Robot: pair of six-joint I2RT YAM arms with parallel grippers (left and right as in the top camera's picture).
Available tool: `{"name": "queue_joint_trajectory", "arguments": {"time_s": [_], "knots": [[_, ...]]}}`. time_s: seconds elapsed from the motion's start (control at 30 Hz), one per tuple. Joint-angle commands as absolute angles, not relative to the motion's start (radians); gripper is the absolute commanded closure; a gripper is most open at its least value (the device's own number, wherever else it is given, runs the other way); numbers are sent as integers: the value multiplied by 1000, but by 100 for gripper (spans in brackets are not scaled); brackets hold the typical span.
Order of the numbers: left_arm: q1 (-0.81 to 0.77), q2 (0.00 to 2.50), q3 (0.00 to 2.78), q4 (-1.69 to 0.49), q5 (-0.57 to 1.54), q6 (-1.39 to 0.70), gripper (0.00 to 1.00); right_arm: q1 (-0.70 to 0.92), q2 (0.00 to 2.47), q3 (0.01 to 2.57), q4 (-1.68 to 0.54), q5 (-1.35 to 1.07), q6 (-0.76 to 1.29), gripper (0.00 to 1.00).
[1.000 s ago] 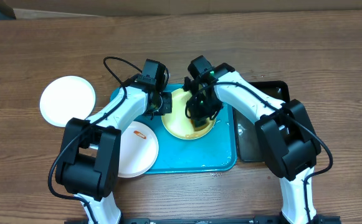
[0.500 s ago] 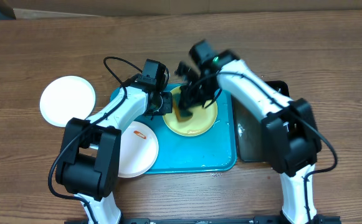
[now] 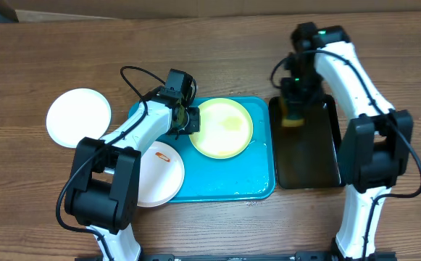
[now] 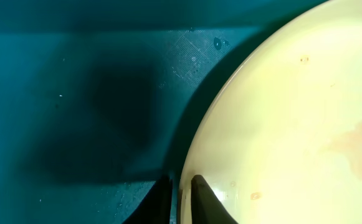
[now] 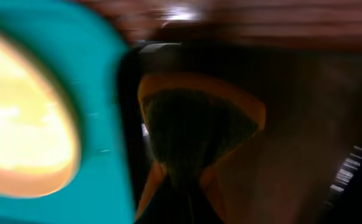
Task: Clean dirty plates on tray and stack at the side
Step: 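Return the sponge to the black tray, then release the sponge and raise the right gripper to the side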
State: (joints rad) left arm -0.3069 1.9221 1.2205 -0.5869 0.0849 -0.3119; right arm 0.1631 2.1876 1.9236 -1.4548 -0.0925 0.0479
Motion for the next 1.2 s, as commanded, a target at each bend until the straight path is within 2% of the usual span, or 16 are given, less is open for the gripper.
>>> {"name": "queue_joint_trajectory", "arguments": {"time_s": [0.0, 0.13, 0.17, 0.27, 0.43, 0.67, 0.77, 0.8, 0.87, 0.93, 0.97, 1.0, 1.17], "knots": [[-308, 1929, 1235, -587, 78, -310, 85, 126, 2176, 1890, -1442, -12, 83, 96], [-308, 1929, 1235, -587, 78, -310, 83, 104, 2176, 1826, -1404, 19, 83, 96], [-308, 1929, 1235, -586, 78, -310, 79, 103, 2176, 1798, -1380, 23, 83, 96], [-308, 1929, 1235, -587, 78, -310, 74, 104, 2176, 1785, -1366, 22, 83, 86], [-308, 1929, 1235, -595, 78, -310, 74, 99, 2176, 1787, -1328, 26, 83, 67], [-316, 1931, 1223, -594, 78, -315, 77, 68, 2176, 1884, -1325, 25, 83, 60], [-323, 1943, 1222, -590, 79, -315, 74, 33, 2176, 1944, -1304, 24, 110, 36], [-326, 1950, 1222, -587, 78, -315, 73, 17, 2176, 1962, -1297, 25, 133, 33], [-331, 1961, 1222, -583, 78, -315, 77, -24, 2176, 1985, -1279, 21, 186, 30], [-331, 1964, 1222, -583, 78, -315, 92, -66, 2176, 1987, -1268, 9, 230, 20], [-331, 1964, 1222, -583, 78, -315, 96, -82, 2176, 1985, -1269, 6, 242, 12], [-331, 1963, 1225, -583, 78, -314, 96, -98, 2176, 1981, -1269, 6, 244, 0], [-311, 1951, 1299, -657, 39, -310, 96, -149, 2176, 1980, -1262, 5, 244, 0]]}}
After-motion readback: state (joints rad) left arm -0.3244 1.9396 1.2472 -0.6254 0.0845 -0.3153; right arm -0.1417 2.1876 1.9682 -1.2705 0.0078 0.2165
